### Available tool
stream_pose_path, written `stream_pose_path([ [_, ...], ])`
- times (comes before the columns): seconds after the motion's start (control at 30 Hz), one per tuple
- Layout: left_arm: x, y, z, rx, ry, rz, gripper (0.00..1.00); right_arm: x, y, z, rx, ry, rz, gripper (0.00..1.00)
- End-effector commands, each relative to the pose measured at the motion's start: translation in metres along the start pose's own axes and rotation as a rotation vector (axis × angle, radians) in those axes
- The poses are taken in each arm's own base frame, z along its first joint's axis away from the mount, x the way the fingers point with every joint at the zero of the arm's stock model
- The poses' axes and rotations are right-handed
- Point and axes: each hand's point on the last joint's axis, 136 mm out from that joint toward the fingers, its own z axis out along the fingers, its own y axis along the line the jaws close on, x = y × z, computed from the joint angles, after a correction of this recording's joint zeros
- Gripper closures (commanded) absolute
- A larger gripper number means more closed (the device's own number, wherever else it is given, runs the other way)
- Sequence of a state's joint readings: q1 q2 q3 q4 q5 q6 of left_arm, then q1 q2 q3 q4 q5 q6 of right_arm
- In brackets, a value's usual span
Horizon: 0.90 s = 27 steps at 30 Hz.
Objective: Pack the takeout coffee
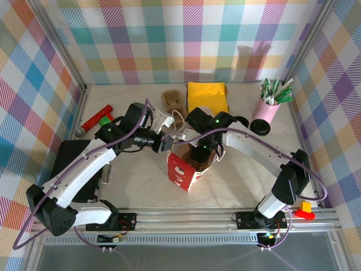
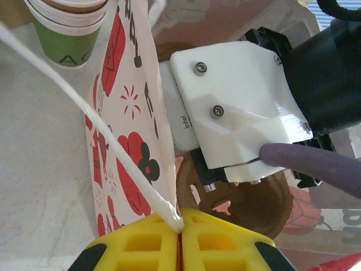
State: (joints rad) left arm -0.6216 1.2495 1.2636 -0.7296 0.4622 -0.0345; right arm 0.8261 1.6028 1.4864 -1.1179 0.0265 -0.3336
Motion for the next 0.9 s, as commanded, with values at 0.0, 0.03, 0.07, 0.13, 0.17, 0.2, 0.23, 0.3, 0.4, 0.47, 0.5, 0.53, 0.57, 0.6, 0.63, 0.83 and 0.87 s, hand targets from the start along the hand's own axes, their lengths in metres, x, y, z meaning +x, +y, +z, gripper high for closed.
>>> stream_pose_path([
  [0.0,-0.007,-0.012,-0.007,0.035,-0.045,0.027,0.91,0.004,0.004,0.008,-0.016,0.030,0.008,0.64],
  [0.03,-0.007,-0.011,-0.006,0.032,-0.045,0.024,0.91,0.004,0.004,0.009,-0.017,0.032,0.010,0.63],
  [0.07,-0.007,-0.010,-0.007,0.026,-0.046,0.021,0.91,0.004,0.004,0.010,-0.018,0.033,0.011,0.63],
  [0.13,-0.008,-0.005,-0.007,-0.006,-0.052,0.005,0.91,0.005,0.004,0.014,-0.023,0.048,0.015,0.63],
  [0.17,-0.008,-0.003,-0.007,-0.020,-0.055,-0.002,0.91,0.006,0.004,0.015,-0.022,0.055,0.018,0.63],
  [0.2,-0.009,0.000,-0.008,-0.035,-0.062,-0.010,0.91,0.007,0.004,0.017,-0.023,0.062,0.020,0.63],
  [0.23,-0.010,0.002,-0.010,-0.052,-0.070,-0.018,0.91,0.008,0.004,0.018,-0.025,0.063,0.021,0.63],
  [0.3,-0.011,0.010,-0.012,-0.102,-0.081,-0.028,0.91,0.008,0.005,0.018,-0.030,0.066,0.028,0.63],
  [0.4,-0.009,0.013,-0.014,-0.138,-0.083,-0.024,0.92,0.007,0.007,0.018,-0.043,0.062,0.036,0.63],
  [0.47,-0.008,0.012,-0.014,-0.154,-0.078,-0.014,0.92,0.007,0.008,0.019,-0.047,0.063,0.042,0.62],
  [0.5,-0.007,0.012,-0.014,-0.165,-0.075,-0.008,0.92,0.006,0.008,0.020,-0.049,0.064,0.044,0.62],
  [0.53,-0.007,0.012,-0.015,-0.184,-0.072,-0.001,0.92,0.006,0.008,0.021,-0.050,0.068,0.048,0.62],
  [0.57,-0.006,0.012,-0.015,-0.197,-0.069,0.008,0.92,0.006,0.007,0.022,-0.049,0.069,0.052,0.62],
  [0.6,-0.006,0.013,-0.015,-0.207,-0.069,0.011,0.92,0.006,0.007,0.023,-0.049,0.070,0.057,0.62],
  [0.63,-0.006,0.014,-0.016,-0.219,-0.073,0.015,0.92,0.005,0.007,0.023,-0.047,0.068,0.060,0.62],
  [0.83,-0.007,0.010,-0.015,-0.205,-0.073,0.012,0.93,0.001,0.006,0.026,-0.048,0.052,0.061,0.55],
  [0.87,-0.007,0.009,-0.015,-0.203,-0.076,0.011,0.93,-0.001,0.006,0.025,-0.043,0.046,0.059,0.54],
])
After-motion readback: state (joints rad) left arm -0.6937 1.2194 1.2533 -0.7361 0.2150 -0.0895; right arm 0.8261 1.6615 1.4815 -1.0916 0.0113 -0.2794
